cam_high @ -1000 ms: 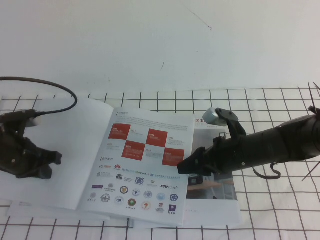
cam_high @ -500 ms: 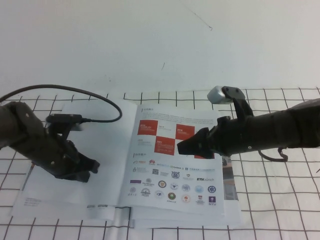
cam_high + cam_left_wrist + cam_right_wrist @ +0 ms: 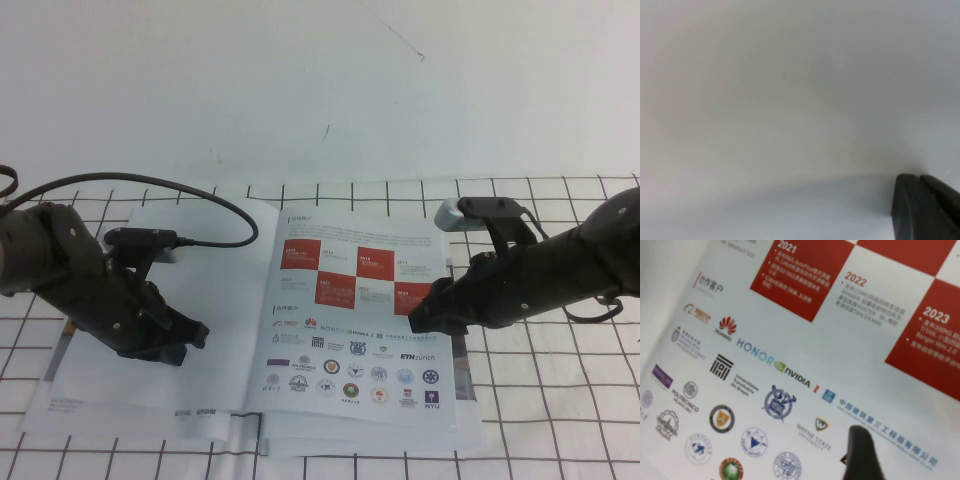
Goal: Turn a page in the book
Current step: Open the closed book
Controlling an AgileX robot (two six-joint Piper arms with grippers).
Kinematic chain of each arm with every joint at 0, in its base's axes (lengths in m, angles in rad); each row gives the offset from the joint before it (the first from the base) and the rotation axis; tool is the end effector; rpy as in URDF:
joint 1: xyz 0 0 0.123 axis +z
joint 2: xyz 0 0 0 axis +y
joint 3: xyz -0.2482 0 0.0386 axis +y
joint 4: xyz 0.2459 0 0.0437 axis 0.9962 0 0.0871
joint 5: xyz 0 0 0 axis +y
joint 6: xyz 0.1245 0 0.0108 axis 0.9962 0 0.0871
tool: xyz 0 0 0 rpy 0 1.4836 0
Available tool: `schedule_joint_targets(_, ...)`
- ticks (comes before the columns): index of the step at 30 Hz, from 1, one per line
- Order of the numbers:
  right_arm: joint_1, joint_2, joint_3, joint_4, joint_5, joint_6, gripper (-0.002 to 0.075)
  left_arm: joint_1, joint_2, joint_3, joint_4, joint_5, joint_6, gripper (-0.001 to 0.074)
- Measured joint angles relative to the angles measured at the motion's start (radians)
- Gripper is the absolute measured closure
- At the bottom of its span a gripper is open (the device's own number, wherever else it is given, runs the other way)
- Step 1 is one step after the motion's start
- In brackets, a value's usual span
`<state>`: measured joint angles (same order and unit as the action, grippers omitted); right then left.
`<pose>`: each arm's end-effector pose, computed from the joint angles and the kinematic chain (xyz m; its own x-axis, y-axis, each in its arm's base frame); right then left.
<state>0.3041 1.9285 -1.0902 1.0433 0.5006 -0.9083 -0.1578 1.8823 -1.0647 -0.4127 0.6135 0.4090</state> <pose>0.3465 0.1631 0.0915 -0.8471 -0.1932 -0.4951 -0.4162 0.8203 0.3922 0.3361 -0.0827 0.0806 -0.9365 0.2132 -0.2783 0.2748 0.9394 -0.2050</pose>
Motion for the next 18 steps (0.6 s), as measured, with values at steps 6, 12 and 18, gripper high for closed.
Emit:
schedule_joint_targets(6, 0.0, 0.0, 0.0, -0.04, -0.029, 0.022, 0.0301, 0.0, -0.002, 0.0, -0.002, 0.002, 0.0, 0.0737)
schedule_joint_targets(12, -0.006, 0.0, 0.0, -0.063, -0.044, 0.029, 0.0299, 0.0, -0.002, 0.0, -0.003, 0.002, 0.0, 0.0737)
schedule_joint_targets(18, -0.006, 0.015, 0.0, -0.07, -0.045, 0.045, 0.0299, 0.0, -0.002, 0.0, -0.003, 0.002, 0.0, 0.0737)
